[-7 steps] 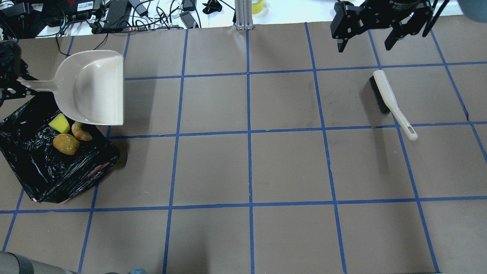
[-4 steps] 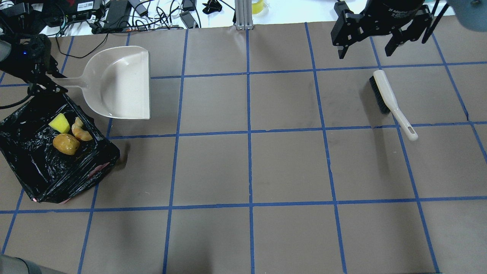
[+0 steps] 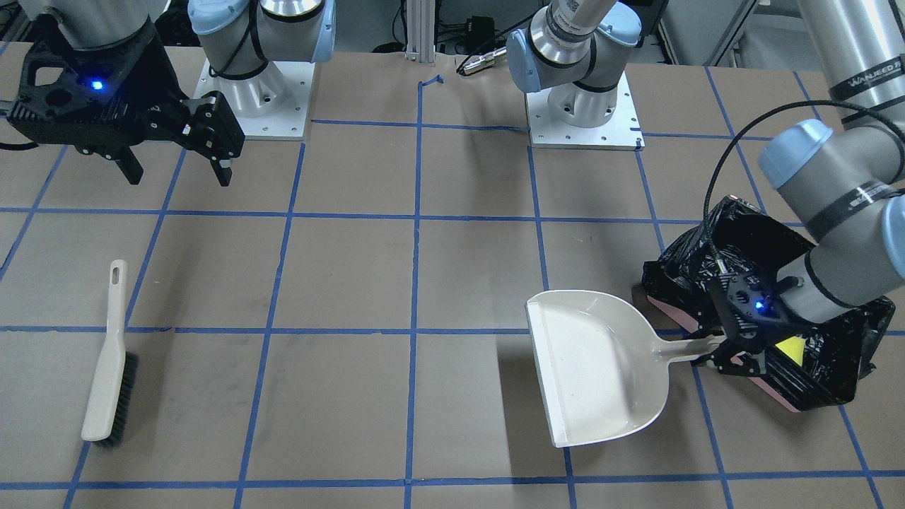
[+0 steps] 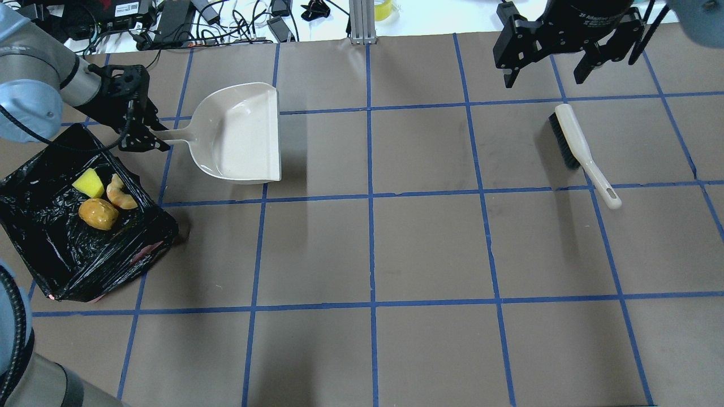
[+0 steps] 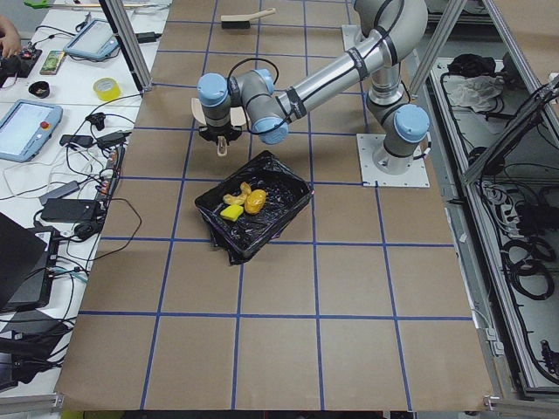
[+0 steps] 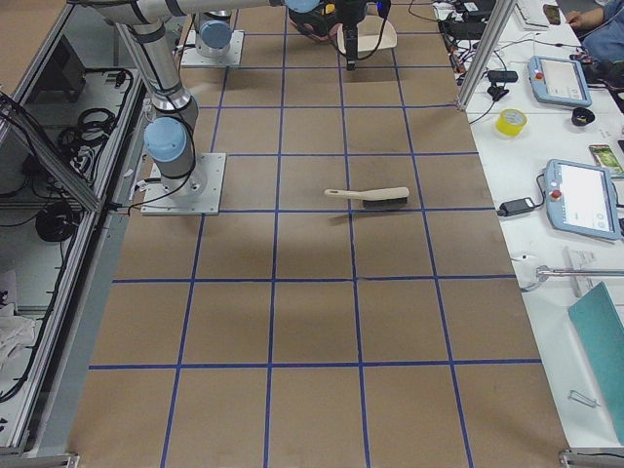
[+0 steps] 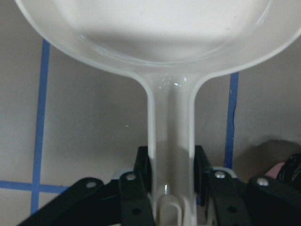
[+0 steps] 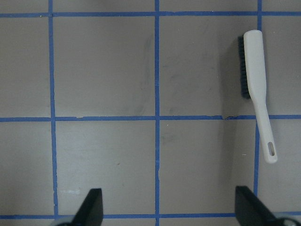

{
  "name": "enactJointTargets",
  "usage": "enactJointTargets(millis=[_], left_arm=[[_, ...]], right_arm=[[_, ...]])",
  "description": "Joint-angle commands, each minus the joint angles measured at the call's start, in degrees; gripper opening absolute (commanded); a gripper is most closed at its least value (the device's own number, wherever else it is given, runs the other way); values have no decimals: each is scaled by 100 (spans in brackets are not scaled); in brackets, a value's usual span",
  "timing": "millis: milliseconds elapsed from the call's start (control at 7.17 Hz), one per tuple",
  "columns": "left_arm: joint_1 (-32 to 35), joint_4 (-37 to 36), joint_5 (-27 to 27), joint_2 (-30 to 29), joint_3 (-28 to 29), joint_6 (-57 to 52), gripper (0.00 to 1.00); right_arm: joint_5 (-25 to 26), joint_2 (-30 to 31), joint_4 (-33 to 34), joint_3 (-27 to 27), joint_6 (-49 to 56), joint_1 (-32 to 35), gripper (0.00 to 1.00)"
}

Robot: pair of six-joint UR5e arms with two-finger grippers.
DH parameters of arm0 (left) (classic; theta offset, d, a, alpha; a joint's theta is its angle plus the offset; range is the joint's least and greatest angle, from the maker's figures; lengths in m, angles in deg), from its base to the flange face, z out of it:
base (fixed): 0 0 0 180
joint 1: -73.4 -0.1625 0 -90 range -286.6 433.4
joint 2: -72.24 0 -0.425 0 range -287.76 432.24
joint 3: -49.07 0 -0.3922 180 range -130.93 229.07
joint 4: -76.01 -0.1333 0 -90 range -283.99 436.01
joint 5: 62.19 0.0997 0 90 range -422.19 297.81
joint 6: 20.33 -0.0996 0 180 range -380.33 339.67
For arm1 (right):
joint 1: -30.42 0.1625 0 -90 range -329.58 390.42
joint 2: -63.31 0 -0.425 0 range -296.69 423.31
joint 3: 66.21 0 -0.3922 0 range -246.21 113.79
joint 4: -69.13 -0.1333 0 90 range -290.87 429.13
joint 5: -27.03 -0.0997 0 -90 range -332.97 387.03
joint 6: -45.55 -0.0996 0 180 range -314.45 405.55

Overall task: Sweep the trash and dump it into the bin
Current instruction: 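Bring the empty dustpan back onto the table with the left gripper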

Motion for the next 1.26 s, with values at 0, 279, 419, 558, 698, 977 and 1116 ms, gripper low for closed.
enactJointTargets(millis=[0, 279, 419, 558, 698, 977, 1116], left_arm=[[117, -173, 135, -339, -13, -27, 0], [302, -384, 380, -480, 22, 16, 0], [320, -437, 399, -533, 22, 43, 0], [329, -446, 408, -560, 22, 60, 0], [329, -438, 400, -586, 22, 78, 66], [477, -429, 435, -534, 31, 122, 94], [652, -394, 504, -360, 40, 409, 99]], right_arm=[[11, -5, -1, 0, -1, 0, 100], [3, -5, -10, 0, -10, 0, 100], [-6, -5, -1, 0, -10, 0, 100], [3, -5, -1, 0, -10, 0, 100], [-6, -5, -1, -8, -10, 0, 100], [-6, -5, -1, 0, -10, 0, 100], [-6, -5, -1, 0, -10, 0, 100]])
